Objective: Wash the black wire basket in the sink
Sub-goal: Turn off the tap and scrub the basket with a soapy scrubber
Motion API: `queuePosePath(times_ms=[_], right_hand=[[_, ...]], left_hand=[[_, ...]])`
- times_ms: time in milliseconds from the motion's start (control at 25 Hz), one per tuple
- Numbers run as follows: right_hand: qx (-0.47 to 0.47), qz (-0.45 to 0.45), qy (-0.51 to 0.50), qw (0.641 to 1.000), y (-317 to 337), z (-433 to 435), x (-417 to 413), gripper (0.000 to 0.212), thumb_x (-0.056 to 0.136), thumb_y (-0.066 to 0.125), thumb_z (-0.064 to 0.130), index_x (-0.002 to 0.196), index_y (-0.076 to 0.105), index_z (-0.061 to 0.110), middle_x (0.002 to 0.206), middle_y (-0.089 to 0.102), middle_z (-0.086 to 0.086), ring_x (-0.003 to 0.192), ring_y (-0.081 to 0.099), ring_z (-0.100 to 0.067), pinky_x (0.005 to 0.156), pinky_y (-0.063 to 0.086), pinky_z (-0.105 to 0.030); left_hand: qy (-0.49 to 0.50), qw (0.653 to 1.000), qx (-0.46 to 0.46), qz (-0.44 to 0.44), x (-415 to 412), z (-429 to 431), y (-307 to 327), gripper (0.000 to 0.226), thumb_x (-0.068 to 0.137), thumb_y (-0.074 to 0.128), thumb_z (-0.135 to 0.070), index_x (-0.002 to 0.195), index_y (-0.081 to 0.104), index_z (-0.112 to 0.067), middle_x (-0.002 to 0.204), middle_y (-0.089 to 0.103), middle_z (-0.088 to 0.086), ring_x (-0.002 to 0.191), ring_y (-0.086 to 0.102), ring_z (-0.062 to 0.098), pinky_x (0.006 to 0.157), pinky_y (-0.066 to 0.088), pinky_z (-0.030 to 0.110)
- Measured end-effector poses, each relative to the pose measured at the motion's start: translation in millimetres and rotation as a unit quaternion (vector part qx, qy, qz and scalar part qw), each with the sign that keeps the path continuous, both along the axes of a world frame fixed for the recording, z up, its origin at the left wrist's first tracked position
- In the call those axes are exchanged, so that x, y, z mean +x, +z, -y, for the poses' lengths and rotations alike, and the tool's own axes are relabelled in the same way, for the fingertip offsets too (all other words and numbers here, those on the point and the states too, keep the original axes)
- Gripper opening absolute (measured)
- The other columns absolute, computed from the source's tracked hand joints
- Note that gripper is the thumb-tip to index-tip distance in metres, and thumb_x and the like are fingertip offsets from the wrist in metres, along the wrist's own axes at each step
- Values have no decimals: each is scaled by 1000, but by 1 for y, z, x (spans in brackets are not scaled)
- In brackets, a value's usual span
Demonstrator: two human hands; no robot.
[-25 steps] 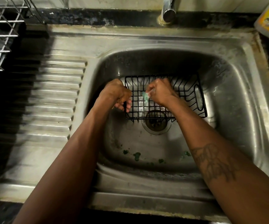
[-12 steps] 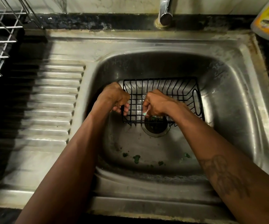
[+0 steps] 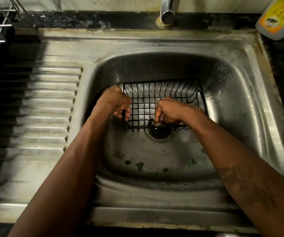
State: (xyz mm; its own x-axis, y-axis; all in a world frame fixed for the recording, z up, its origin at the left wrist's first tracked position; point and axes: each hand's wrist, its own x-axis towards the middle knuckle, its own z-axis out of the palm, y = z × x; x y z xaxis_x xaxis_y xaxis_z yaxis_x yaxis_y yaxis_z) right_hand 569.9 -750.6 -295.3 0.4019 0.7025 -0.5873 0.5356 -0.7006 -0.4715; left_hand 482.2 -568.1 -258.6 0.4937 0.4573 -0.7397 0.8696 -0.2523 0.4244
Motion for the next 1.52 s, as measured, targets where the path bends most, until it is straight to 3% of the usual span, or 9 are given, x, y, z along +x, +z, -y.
queuePosePath(times_ms=[200,440,640,720,880,1080,1320,1440,1520], right_hand=[[156,104,-184,965,-6,-12,16,13,88,74,6,98,77,14,107,67,4,98,64,-8,77,44,-12],[-14,14,13,1000,7,10,3,18,84,76,1,92,76,17,94,67,11,86,60,0,78,51,-19],[155,148,-215,953,0,5,20,17,90,69,2,102,72,13,106,55,-1,93,52,-12,84,52,-25],[118,124,-161,972,4,8,16,19,89,71,3,104,74,14,101,58,4,93,54,-11,73,42,-13],[-61,3,-1,998,7,23,11,23,83,79,6,83,79,29,89,72,15,88,66,-6,71,53,-22],[145,160,-257,942,-5,15,27,17,88,72,3,96,73,17,99,61,6,83,57,-5,77,55,-24],[-129,-15,-10,992,11,32,25,30,86,71,-1,79,78,27,88,76,6,82,70,-11,61,52,-22],[-6,102,-139,985,3,23,32,21,85,74,2,84,77,23,94,72,2,83,64,-9,66,49,-22],[99,220,-232,943,-5,17,34,19,86,72,1,93,75,18,100,69,-3,84,62,-14,72,49,-23]], left_hand=[[5,1000,4,4,-1,1,2,22,102,44,-4,87,58,1,55,65,10,41,65,22,71,59,38],[-3,1000,7,-8,-2,0,0,24,104,42,-5,85,57,-2,68,65,9,48,66,21,63,56,31],[-8,1000,0,-12,0,0,2,24,102,43,-1,87,61,3,56,67,12,41,66,20,77,60,35],[-13,1000,10,-9,-1,0,4,23,102,42,-1,88,61,2,65,67,12,40,65,19,68,59,33],[-24,1000,12,-16,-2,1,1,24,104,38,-5,89,57,-2,70,66,10,40,64,19,50,50,28],[-30,999,10,-22,-2,2,2,25,104,36,-6,89,56,0,50,64,8,35,63,18,37,48,20],[-30,999,11,-34,-2,-1,3,28,103,36,-7,86,58,-2,43,63,5,38,64,18,41,50,22],[-25,999,1,-29,-1,0,1,32,104,34,-7,81,56,-2,42,61,5,35,62,17,47,52,26],[-13,1000,-3,-14,0,1,-1,29,104,37,-5,83,57,1,45,63,8,36,63,19,57,55,31]])
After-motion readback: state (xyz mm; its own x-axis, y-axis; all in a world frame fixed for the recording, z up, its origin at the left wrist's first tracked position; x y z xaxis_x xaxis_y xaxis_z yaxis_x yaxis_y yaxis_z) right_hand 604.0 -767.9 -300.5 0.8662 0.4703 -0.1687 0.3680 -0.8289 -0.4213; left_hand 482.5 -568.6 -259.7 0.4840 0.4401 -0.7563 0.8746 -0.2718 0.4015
